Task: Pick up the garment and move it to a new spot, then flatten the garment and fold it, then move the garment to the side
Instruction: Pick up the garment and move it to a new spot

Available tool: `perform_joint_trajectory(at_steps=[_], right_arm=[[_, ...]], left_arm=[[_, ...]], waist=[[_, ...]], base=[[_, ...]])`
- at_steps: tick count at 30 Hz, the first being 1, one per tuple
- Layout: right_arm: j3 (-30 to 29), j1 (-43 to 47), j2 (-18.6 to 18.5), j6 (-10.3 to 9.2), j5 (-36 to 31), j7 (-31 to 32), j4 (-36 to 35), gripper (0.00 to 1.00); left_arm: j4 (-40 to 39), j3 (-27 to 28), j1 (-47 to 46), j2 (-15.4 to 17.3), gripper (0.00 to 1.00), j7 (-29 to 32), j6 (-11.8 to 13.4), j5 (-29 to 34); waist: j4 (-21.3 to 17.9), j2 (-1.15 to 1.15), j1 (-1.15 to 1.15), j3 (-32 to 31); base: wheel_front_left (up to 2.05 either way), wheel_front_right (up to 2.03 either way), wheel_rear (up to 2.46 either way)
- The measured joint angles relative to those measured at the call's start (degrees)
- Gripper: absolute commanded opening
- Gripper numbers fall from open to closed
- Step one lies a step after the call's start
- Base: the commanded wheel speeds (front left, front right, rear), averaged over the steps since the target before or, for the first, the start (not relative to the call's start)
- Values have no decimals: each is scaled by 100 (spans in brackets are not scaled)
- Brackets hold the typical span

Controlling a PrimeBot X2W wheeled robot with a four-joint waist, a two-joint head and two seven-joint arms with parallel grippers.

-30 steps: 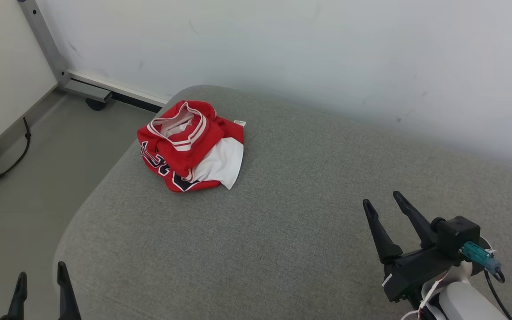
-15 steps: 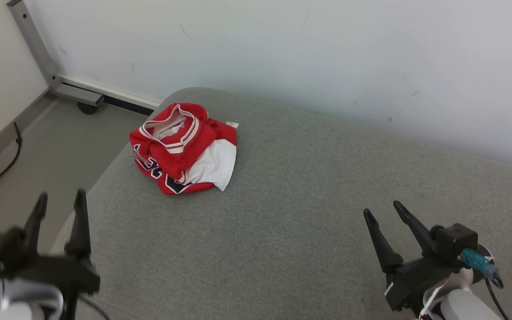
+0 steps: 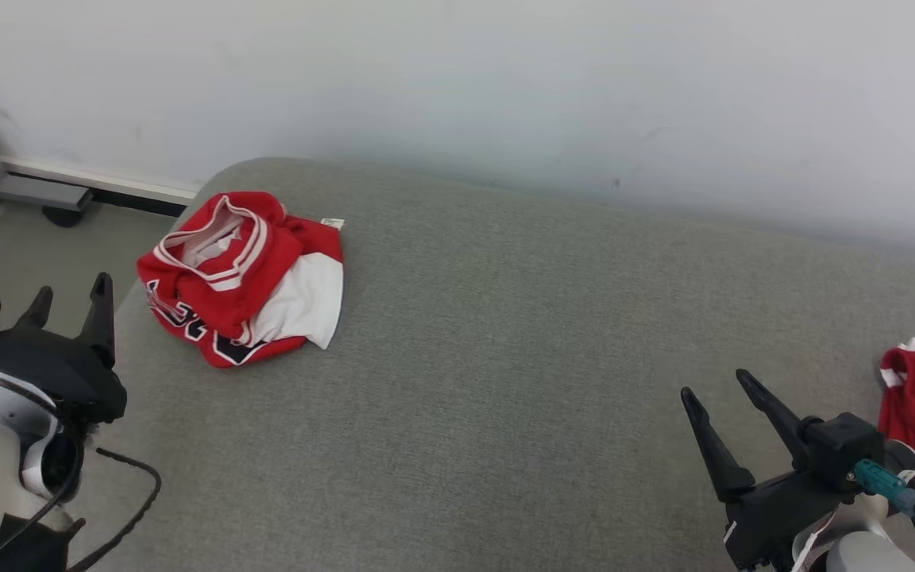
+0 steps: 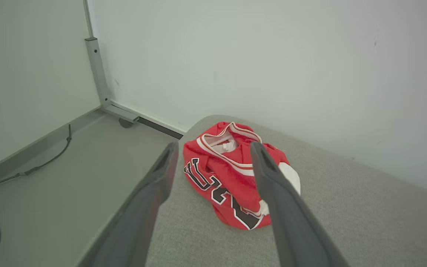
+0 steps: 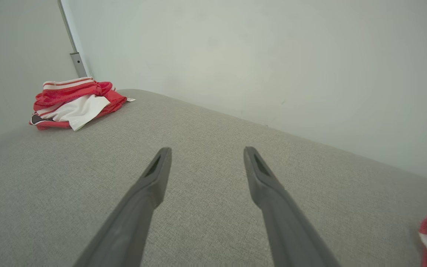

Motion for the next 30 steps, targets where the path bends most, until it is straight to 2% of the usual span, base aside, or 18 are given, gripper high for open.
perform_joint_trajectory(at_steps=[12, 21, 26, 30], right_arm=[[-75, -249, -411, -51, -226, 389, -647, 100], [-163, -271, -647, -100, -270, 608, -1035, 100], [-234, -270, -779, -157, -293, 776, -1348, 100], [-367, -147, -969, -211, -293, 872, -1545, 100]], left_arm=[[1384, 121, -633, 210, 100, 460, -22, -113], [2117, 165, -899, 288, 100, 673, -44, -170], [2549, 248, -900, 543, 100, 823, 101, -211], [2631, 274, -917, 459, 100, 834, 213, -211]], waist=[[-912, 0, 1, 422], [-1487, 0, 1, 699], [-1864, 0, 1, 878], [-2055, 0, 0, 1017]], base=[[0, 0, 0], [0, 0, 0], [0, 0, 0], [0, 0, 0]])
